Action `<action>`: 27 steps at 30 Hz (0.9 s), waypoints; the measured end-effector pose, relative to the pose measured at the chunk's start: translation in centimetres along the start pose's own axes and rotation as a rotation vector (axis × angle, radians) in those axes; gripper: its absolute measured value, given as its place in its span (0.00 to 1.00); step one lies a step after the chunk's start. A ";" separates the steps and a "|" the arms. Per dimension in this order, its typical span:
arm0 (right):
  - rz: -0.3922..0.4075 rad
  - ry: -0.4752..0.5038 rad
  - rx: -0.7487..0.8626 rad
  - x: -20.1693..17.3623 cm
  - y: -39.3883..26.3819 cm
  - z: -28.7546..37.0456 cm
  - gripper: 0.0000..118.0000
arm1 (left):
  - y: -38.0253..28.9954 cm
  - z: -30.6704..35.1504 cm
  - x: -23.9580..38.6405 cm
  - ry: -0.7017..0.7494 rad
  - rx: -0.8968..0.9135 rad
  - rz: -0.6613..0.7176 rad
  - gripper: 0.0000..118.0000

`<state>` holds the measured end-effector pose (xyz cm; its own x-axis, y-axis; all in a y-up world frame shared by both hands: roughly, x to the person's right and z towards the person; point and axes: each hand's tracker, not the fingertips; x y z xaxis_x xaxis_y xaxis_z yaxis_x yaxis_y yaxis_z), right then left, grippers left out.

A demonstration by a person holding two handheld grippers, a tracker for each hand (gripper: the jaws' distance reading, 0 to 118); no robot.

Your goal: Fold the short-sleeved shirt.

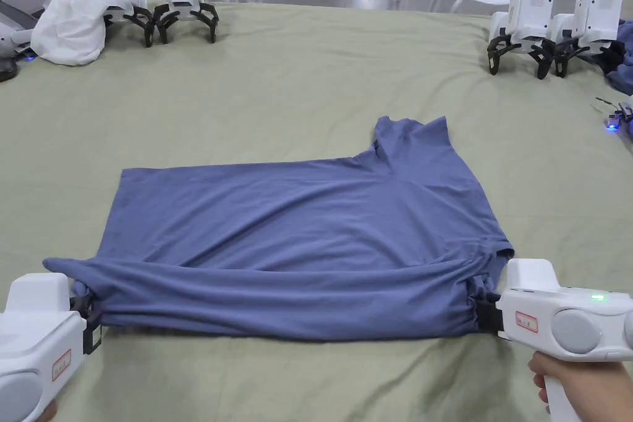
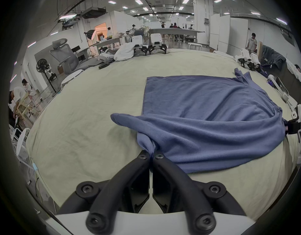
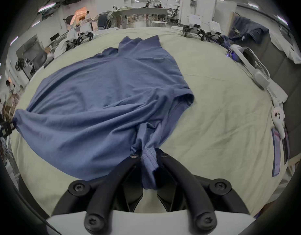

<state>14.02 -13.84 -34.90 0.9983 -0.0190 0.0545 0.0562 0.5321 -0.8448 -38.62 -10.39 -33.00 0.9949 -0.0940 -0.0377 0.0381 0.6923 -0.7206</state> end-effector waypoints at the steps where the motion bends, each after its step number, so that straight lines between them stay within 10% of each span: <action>1: 0.003 -0.005 0.004 0.1 0.0 0.6 0.11 | 0.3 0.3 -0.2 -0.004 0.004 -0.005 0.00; 27: 0.009 -0.046 -0.169 -2.0 -9.9 7.1 0.11 | -6.8 3.0 -3.0 -0.068 -0.223 -0.227 0.00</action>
<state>11.34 -13.04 -22.85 0.9974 0.0260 0.0677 0.0527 0.3817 -0.9228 -41.61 -12.67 -25.85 0.9677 -0.1746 0.1819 0.2453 0.4850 -0.8394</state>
